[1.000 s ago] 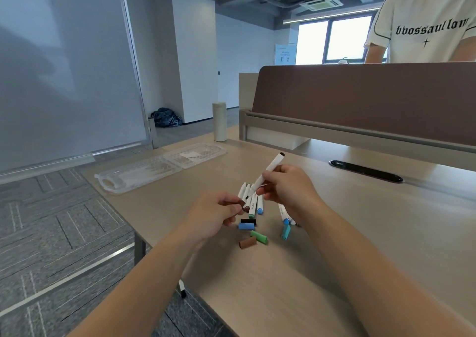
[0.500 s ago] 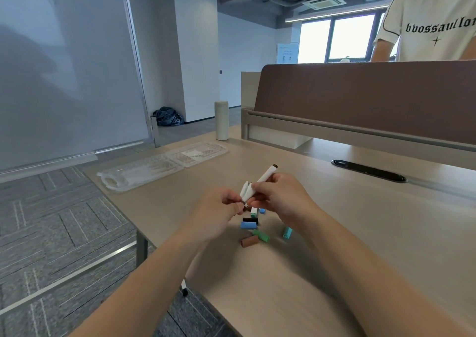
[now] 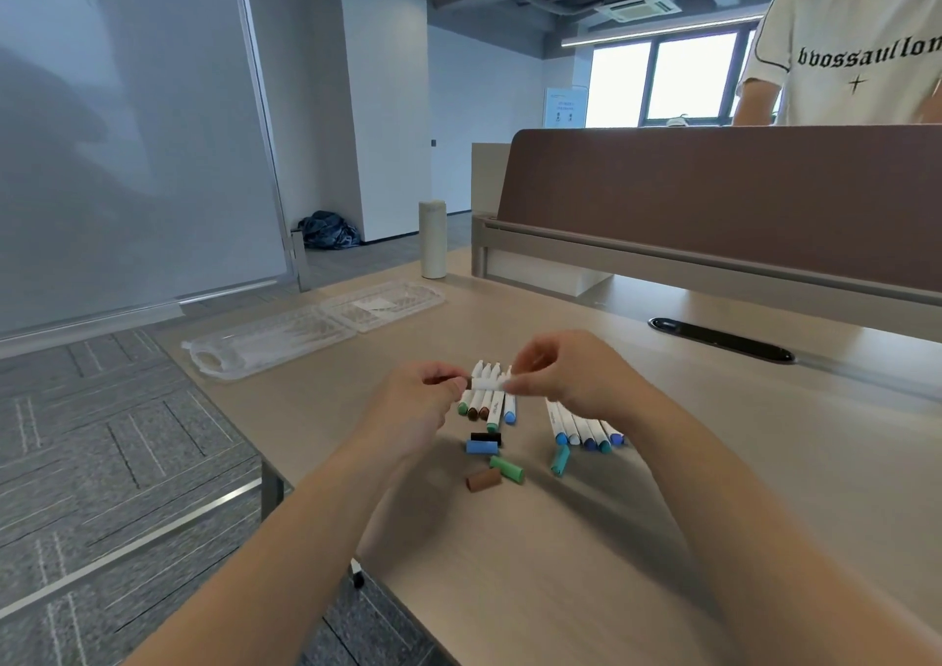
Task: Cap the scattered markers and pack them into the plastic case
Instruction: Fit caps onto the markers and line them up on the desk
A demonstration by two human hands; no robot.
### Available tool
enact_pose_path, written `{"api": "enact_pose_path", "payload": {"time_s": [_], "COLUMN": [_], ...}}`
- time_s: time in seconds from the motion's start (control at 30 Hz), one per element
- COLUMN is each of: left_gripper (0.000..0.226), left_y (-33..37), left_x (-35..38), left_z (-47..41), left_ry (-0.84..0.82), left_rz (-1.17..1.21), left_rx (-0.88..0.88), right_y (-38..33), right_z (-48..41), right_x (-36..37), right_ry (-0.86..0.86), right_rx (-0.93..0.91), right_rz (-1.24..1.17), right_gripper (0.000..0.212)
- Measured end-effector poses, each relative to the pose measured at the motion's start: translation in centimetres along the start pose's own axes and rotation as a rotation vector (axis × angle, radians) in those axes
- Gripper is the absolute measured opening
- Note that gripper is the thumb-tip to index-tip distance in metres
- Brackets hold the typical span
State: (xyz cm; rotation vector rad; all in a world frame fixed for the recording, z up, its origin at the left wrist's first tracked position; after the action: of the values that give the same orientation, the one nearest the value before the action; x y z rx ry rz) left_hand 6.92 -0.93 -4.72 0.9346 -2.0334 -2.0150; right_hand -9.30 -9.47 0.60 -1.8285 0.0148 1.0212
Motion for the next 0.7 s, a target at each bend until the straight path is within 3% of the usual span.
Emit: {"api": "enact_pose_path", "payload": {"time_s": [0.13,0.27,0.37,0.5,0.7], "left_gripper": [0.020,0.013,0.016,0.020,0.020], "left_y": [0.5,1.0,1.1,1.2,1.4], "left_x": [0.5,0.5,0.8,1.3,1.6], "left_z": [-0.1,0.1,0.1,0.5,1.1], "left_ry": [-0.011,0.024,0.025,0.004,-0.028], "left_rz": [0.073,0.183,0.136,0.113,0.060], "left_rx": [0.004,-0.007,-0.021,-0.030,-0.031], "right_y": [-0.1,0.0,1.0,2.0,1.9], "right_z": [-0.3,-0.3,-0.2,-0.1,-0.1], "right_x": [1.3,0.5,-0.2,0.2,0.3], "right_ry": [-0.134,-0.074,-0.006,-0.103,-0.144], "right_rx": [0.008,0.072,0.163,0.242,0.252], "right_rz": [0.136,0.148,0.020,-0.286,-0.432], "right_gripper": [0.009,0.022,0.033,0.017,0.015]}}
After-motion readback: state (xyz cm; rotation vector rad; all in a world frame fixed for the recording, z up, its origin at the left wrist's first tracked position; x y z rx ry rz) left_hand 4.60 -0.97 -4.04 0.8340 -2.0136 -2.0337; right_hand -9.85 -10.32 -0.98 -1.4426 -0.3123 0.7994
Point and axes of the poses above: each hand's wrist, its own z-axis away from the middle knuckle, its own x-axis out of the palm, y = z × x, the point moved 4 cm from there along -z, towards the middle knuckle, and after that the axes turned 8 degrees about -z, right-handed, at the moved point
